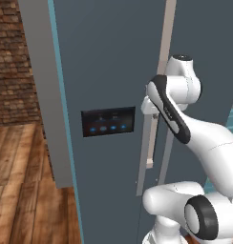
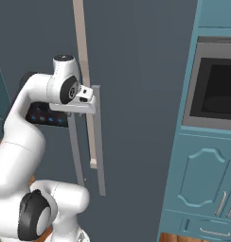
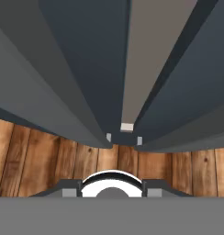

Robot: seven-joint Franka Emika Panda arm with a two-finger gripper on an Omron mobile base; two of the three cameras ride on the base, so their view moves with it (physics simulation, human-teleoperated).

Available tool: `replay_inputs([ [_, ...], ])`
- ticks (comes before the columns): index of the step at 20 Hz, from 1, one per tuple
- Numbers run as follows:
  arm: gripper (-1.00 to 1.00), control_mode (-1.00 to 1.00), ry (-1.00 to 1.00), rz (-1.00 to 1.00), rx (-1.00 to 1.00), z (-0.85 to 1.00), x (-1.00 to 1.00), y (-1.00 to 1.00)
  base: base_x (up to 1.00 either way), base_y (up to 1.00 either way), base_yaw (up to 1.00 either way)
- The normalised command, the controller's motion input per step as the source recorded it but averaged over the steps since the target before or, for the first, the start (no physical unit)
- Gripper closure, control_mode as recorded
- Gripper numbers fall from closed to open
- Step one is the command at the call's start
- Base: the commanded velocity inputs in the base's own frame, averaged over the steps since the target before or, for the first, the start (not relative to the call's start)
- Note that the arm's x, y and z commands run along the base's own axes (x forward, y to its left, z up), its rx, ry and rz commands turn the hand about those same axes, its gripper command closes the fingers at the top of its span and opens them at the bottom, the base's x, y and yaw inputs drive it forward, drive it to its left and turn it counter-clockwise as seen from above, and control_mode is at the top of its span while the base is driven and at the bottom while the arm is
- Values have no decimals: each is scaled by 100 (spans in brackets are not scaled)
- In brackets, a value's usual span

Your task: Retrieve the peach and pear from the fridge and place them into the bowl on the dining table.

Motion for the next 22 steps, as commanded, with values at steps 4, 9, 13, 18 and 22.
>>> replay_inputs([
  [4, -100, -100, -1, 0, 0, 0, -18, 0, 0, 0, 0],
  [9, -100, -100, -7, 0, 0, 0, -40, 0, 0, 0, 0],
  [13, -100, -100, -16, 0, 0, 0, -51, 0, 0, 0, 0],
  [18, -100, -100, -22, 0, 0, -2, -54, -1, 0, 0, 0],
  [22, -100, -100, -31, 0, 0, -22, -39, 0, 0, 0, 0],
])
